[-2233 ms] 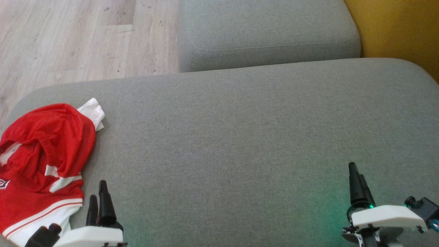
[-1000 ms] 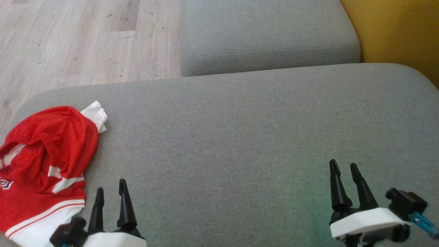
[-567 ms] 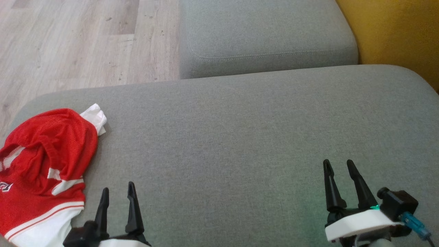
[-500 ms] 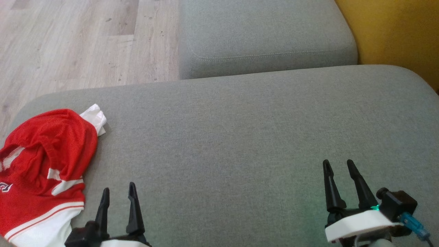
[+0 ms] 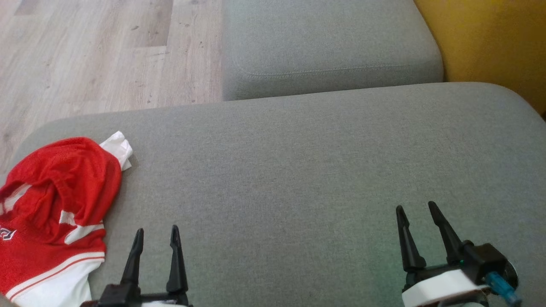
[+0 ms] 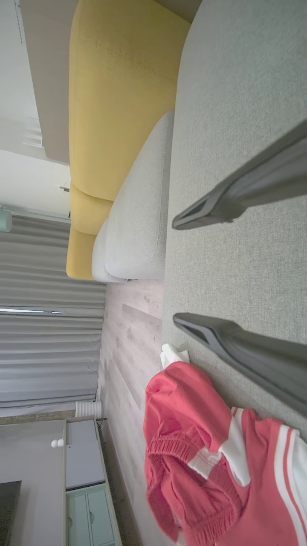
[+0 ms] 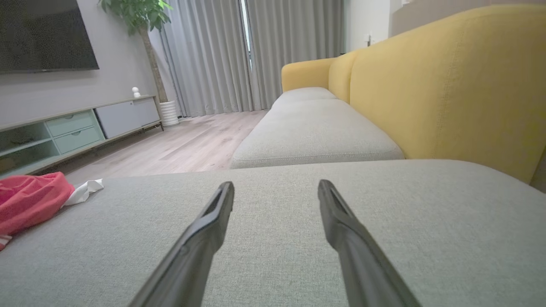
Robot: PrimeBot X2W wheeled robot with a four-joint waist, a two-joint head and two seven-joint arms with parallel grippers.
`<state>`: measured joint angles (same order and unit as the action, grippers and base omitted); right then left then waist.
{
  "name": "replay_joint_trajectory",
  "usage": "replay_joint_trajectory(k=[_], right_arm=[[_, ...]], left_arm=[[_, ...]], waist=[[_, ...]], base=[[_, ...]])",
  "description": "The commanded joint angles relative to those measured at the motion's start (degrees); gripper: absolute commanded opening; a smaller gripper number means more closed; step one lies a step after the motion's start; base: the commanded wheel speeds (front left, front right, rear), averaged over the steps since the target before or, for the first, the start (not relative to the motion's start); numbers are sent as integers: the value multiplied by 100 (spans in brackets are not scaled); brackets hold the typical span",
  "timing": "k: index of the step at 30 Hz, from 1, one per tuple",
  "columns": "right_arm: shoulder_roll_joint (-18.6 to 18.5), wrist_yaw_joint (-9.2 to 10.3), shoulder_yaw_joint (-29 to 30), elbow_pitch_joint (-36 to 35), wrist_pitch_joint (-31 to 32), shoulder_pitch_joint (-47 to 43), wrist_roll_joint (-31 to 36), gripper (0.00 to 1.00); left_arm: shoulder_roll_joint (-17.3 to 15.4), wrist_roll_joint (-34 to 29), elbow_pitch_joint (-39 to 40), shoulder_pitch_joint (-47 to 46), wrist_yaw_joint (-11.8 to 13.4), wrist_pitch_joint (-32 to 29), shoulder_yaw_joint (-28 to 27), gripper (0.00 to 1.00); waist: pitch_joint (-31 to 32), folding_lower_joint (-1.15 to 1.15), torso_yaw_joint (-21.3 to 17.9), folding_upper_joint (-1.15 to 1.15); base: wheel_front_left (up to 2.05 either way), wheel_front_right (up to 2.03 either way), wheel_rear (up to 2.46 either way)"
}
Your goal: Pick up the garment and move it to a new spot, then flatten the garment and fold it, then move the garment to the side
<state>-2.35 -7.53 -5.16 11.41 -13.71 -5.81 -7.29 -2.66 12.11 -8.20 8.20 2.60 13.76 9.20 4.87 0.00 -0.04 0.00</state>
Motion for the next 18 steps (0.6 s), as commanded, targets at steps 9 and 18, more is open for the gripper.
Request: replay_joint_trajectory(k=[9, 18], right_arm=[[-53, 4, -160, -206, -129, 112, 332, 100], [-53, 4, -68, -74, -129, 61, 298, 100]], left_arm=[[-21, -318, 209, -143, 60, 124, -104, 100], [-21, -359, 83, -163, 45, 124, -97, 100]], waist=[[19, 0, -8, 0], [39, 0, -7, 0]], base=[[0, 0, 0], [0, 0, 0]])
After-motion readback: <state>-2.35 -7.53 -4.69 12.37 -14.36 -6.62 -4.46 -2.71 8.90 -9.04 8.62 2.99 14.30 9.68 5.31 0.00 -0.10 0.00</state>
